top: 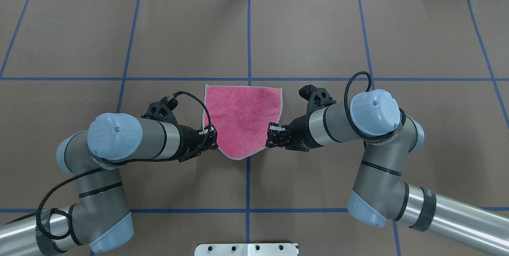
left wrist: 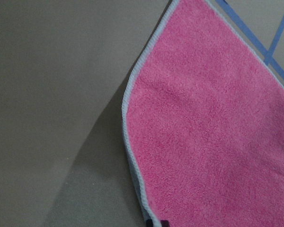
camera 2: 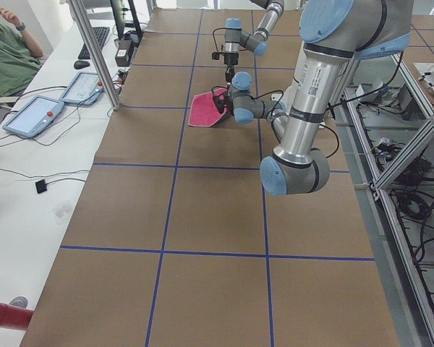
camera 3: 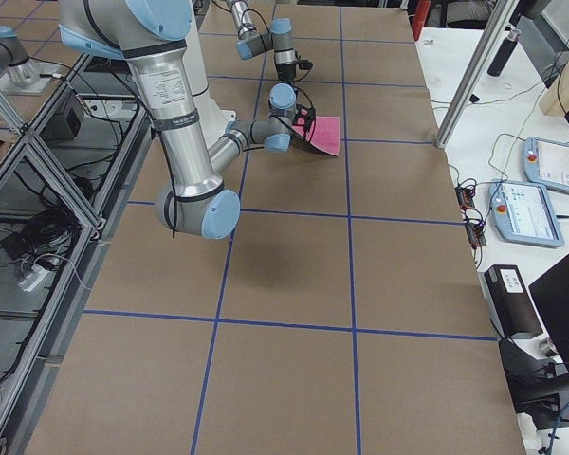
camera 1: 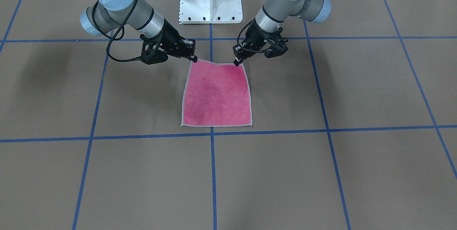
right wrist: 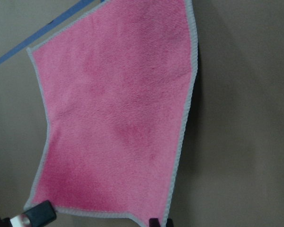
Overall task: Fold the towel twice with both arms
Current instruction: 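Lift both near corners and fold them over toward the far edge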
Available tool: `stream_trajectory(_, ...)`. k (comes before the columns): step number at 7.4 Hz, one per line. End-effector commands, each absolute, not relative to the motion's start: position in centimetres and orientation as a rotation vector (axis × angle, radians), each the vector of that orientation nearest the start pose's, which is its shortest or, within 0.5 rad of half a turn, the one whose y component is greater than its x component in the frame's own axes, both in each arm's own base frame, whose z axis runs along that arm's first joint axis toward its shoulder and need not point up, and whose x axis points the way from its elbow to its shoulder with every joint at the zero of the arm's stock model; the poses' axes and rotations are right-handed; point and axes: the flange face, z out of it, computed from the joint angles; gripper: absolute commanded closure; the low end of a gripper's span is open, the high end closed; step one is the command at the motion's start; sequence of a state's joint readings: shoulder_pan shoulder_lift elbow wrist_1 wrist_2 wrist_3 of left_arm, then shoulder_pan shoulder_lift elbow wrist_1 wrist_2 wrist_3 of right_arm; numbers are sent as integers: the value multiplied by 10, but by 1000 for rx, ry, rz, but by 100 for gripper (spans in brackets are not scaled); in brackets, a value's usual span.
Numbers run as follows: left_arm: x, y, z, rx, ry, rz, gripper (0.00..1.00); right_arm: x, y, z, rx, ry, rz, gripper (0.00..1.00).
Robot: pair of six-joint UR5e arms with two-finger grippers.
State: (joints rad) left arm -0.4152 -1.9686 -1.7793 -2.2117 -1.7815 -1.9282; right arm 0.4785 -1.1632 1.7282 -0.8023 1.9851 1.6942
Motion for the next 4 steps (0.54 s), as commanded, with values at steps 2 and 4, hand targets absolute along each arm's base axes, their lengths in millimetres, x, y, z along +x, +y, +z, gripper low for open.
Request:
stream_trajectory(2, 502, -365, 269, -136, 1265, -560, 100, -495, -372, 270, -106, -1348, 248, 100)
stream_trajectory(4, 500, -382, 272, -124, 1257, -593, 100, -493, -382, 273, -109, -1341, 290, 100)
